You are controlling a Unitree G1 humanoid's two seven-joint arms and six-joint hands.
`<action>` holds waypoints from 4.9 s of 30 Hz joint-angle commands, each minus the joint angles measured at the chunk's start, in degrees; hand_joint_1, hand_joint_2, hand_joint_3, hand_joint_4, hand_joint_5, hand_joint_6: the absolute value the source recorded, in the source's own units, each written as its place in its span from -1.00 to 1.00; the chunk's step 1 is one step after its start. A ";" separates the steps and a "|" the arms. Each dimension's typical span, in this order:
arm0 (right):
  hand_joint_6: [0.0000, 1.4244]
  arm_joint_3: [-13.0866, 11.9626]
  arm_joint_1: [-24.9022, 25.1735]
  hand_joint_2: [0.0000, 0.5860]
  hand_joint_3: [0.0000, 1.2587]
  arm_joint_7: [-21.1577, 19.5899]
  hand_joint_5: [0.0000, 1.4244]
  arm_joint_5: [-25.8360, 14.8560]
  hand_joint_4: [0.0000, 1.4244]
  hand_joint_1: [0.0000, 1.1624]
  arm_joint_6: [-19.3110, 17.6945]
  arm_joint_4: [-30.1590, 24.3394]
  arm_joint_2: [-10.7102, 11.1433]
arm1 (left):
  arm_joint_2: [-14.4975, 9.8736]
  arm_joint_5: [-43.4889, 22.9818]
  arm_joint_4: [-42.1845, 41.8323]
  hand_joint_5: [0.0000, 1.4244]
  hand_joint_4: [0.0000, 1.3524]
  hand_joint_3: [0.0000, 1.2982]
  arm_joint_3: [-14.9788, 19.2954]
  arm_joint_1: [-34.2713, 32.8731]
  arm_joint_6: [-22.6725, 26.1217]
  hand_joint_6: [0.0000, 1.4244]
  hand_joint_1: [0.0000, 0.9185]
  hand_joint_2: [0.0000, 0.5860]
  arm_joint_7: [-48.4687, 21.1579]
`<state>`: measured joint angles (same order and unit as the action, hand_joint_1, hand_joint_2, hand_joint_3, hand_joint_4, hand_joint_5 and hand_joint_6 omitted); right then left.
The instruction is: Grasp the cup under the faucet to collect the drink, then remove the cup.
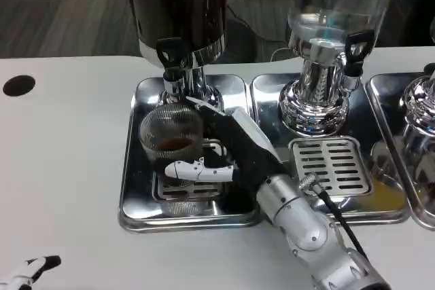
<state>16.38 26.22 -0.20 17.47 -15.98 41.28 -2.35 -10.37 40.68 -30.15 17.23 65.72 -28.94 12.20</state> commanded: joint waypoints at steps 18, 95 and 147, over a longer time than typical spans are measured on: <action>-0.53 -1.29 2.14 -0.72 -0.38 -3.47 -0.42 -0.64 -0.43 0.37 -4.15 5.47 -1.42 | -0.42 -1.62 0.91 -0.68 -0.72 -0.62 1.66 -0.93 0.09 -0.44 -1.00 -0.83 -2.23; -0.40 -15.19 -40.68 -0.66 -0.22 14.71 -0.31 -15.42 -0.31 0.39 -25.40 -29.15 20.06 | -0.47 6.92 -3.21 -0.65 -0.71 -0.65 -12.89 -10.29 9.53 -0.42 -1.00 -0.82 -8.12; -0.63 -16.80 -32.43 -0.72 -0.43 6.67 -0.49 -7.66 -0.55 0.28 -50.31 4.47 19.53 | -0.66 9.04 -7.78 -0.62 -0.71 -0.65 -13.73 -6.97 11.80 -0.38 -1.00 -0.83 -8.70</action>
<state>-0.78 -6.67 6.59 9.69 -65.76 45.24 16.58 -10.77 49.82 -37.36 3.49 58.07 -17.67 4.05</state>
